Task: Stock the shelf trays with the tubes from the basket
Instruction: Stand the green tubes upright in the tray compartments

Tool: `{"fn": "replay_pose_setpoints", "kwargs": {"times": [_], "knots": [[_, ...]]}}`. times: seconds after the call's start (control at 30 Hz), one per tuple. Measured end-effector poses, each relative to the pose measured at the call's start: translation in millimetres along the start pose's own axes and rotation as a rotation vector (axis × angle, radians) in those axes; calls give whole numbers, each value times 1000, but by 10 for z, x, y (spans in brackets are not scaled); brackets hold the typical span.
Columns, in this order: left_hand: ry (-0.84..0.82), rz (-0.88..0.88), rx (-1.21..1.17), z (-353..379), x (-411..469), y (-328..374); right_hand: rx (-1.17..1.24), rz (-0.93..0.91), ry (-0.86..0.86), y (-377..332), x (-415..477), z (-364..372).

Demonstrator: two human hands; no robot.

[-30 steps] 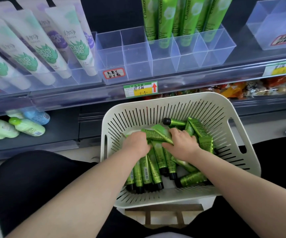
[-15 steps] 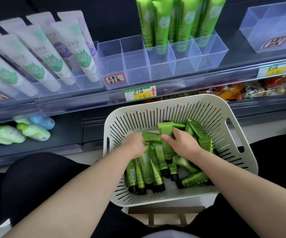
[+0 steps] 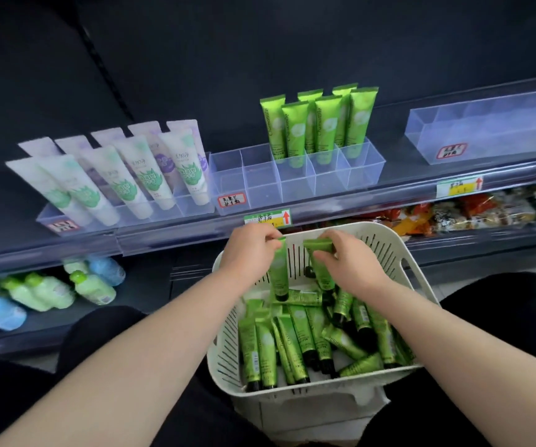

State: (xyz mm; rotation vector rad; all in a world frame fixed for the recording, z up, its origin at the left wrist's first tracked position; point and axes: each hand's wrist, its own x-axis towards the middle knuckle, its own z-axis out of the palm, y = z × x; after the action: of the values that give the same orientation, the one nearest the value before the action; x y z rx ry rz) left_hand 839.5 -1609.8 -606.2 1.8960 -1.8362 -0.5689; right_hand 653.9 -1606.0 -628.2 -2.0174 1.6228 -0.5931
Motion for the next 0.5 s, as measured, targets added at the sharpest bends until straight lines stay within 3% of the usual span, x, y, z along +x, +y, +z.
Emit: {"fn": "replay_pose_setpoints", "kwargs": {"times": [0.2, 0.5], "knots": [[334, 78, -87, -688, 204, 400, 14, -96, 193, -318, 167, -643], [609, 168, -1, -1242, 794, 794, 89, -267, 389, -829, 713, -1153]]}}
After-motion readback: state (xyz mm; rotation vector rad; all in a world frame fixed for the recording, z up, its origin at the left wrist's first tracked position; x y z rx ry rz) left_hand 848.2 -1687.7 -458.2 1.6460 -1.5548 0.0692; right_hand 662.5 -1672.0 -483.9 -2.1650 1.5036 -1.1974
